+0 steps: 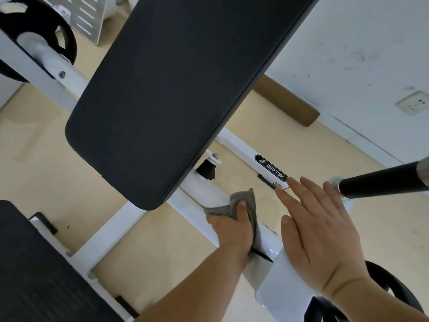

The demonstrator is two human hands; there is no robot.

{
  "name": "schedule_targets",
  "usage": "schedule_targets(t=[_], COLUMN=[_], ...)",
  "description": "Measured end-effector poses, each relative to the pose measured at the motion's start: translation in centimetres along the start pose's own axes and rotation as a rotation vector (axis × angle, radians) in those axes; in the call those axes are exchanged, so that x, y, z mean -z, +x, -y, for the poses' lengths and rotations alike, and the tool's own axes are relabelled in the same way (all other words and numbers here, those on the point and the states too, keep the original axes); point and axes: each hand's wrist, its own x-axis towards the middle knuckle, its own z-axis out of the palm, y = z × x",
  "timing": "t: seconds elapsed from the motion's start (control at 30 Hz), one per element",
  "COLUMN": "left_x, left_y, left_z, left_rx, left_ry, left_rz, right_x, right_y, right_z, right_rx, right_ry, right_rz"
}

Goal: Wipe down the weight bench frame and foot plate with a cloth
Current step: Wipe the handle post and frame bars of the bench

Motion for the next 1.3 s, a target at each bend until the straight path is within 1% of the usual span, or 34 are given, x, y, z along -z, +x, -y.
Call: schedule_targets(t=[0.07, 0.17, 0.2, 0.27, 0.37, 0.43, 0.47, 0.53, 0.6, 0.63, 0.73, 0.8, 0.9, 0.97, 1.0, 1.03, 1.1, 1.17, 1.23, 1.3], left_x=[1.2, 2.6, 2.4, 1.3, 0.2, 0.7, 1.0, 1.6, 2.1, 2.0, 0.4, -0.1, 1.2, 3.0, 3.9, 4.7, 5.6, 5.3, 4.4, 4.2], left_y=[2.4, 4.5, 4.6, 3.1, 0.2, 0.3, 1.1, 3.6, 4.6, 4.2, 1.3, -0.1, 0.1, 0.3, 0.6, 0.9, 2.2, 3.3, 4.0, 3.6], left_z=[-2.1, -4.9, -4.9, -3.8, 0.7, 1.0, 0.1, -2.4, -4.8, -5.2, -3.3, -1.0, 1.9, 2.5, 2.3, 1.7, -0.6, -3.7, -5.7, -5.4], left_rx=[0.02, -0.02, -0.021, -0.008, -0.049, -0.085, -0.104, -0.177, -0.242, -0.263, -0.327, -0.436, -0.669, -0.898, -1.025, -1.132, -1.282, -1.33, -1.289, -1.279], left_ry=[0.003, -0.07, -0.119, -0.144, -0.086, -0.043, -0.028, -0.004, 0.091, 0.149, 0.355, 0.514, 0.857, 1.114, 1.211, 1.29, 1.466, 1.628, 1.687, 1.616], left_rz=[-0.021, -0.073, -0.093, -0.107, 0.013, 0.077, 0.061, -0.049, -0.181, -0.214, -0.157, -0.095, -0.072, -0.081, -0.051, 0.014, 0.175, 0.267, 0.229, 0.173], right_x=[0.0, -0.1, -0.1, 0.0, 0.1, 0.1, 0.1, 0.0, 0.0, 0.0, 0.1, 0.1, 0.1, 0.1, 0.0, 0.0, 0.0, 0.0, -0.1, -0.1], right_y=[0.1, -0.1, -0.1, -0.1, -0.2, -0.1, -0.1, -0.1, -0.1, -0.2, -0.1, 0.0, 0.1, 0.0, 0.0, 0.0, -0.1, -0.1, -0.2, -0.2], right_z=[0.0, 0.0, 0.0, 0.0, 0.1, 0.2, 0.1, 0.0, -0.1, -0.1, 0.2, 0.2, 0.2, 0.2, 0.2, 0.2, 0.1, 0.1, 0.1, 0.0], right_rx=[-0.003, -0.011, -0.011, -0.01, -0.016, -0.017, -0.016, -0.009, -0.001, 0.0, -0.002, 0.003, 0.0, -0.001, 0.001, 0.003, 0.001, -0.003, -0.007, -0.008], right_ry=[0.007, 0.012, 0.011, 0.007, 0.006, 0.006, 0.01, 0.017, 0.014, 0.014, 0.01, 0.0, -0.002, 0.006, 0.013, 0.018, 0.021, 0.024, 0.029, 0.027], right_rz=[-0.001, 0.001, 0.002, 0.005, 0.019, 0.018, 0.012, 0.0, -0.007, -0.013, -0.027, -0.023, -0.022, -0.027, -0.027, -0.027, -0.025, -0.026, -0.024, -0.019])
